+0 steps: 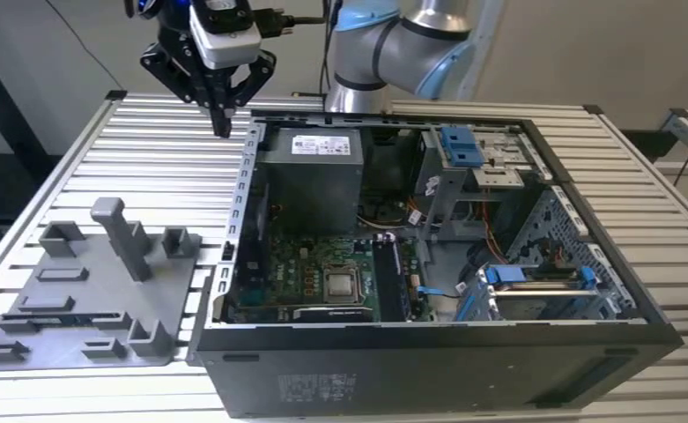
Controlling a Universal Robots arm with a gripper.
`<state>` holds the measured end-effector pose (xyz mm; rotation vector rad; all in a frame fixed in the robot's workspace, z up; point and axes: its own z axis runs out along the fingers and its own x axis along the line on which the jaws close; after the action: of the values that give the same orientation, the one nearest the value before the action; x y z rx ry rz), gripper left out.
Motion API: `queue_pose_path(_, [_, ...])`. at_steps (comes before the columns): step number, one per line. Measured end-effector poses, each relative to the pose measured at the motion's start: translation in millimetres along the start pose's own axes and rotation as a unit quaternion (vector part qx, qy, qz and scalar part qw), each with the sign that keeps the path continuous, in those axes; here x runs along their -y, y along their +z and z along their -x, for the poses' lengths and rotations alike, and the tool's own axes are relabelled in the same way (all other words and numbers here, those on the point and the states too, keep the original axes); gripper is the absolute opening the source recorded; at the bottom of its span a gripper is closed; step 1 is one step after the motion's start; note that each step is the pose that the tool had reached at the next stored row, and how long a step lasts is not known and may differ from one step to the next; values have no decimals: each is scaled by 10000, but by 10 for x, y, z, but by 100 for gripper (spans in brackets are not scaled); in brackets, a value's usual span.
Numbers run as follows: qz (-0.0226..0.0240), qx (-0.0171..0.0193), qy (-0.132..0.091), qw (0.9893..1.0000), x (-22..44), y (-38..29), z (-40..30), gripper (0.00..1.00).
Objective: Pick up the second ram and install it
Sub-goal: 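Reach for the second ram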
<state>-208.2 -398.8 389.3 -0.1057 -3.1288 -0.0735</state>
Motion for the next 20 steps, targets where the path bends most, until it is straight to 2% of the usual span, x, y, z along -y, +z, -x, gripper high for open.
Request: queue_pose_path(20, [0, 0, -7, 10000, 14, 12, -193, 11])
